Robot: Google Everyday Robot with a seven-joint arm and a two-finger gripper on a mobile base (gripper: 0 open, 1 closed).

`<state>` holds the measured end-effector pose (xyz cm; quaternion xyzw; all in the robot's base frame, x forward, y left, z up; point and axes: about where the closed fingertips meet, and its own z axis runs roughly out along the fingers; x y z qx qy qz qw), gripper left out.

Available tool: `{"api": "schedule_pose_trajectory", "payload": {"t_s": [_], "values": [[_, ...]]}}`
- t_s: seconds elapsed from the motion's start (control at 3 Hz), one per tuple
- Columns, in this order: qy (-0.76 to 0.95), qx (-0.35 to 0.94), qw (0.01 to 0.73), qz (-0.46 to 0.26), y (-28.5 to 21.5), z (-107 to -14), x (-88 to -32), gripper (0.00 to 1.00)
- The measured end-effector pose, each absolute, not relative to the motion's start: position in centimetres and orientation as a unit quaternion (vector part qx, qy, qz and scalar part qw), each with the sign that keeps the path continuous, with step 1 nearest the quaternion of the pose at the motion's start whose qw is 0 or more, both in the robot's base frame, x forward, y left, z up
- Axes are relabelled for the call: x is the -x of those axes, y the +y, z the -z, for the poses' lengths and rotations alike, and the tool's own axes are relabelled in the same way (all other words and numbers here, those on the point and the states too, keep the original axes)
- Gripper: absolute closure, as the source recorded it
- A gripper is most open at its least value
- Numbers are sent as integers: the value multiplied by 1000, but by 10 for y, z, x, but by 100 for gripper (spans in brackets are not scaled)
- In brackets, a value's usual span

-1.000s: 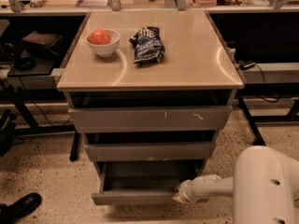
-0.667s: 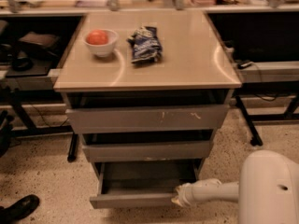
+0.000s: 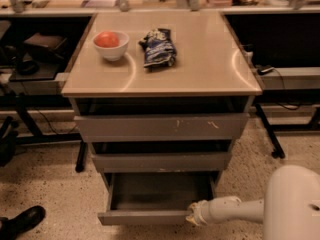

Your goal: Open bottom drawer

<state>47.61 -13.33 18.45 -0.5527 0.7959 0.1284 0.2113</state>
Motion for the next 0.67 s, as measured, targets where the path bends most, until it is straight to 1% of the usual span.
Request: {"api": "schedule_pose_trajectory", "payload": {"t_s": [0.67], "values": [[794, 553, 214, -132, -136, -184, -467, 100]]}}
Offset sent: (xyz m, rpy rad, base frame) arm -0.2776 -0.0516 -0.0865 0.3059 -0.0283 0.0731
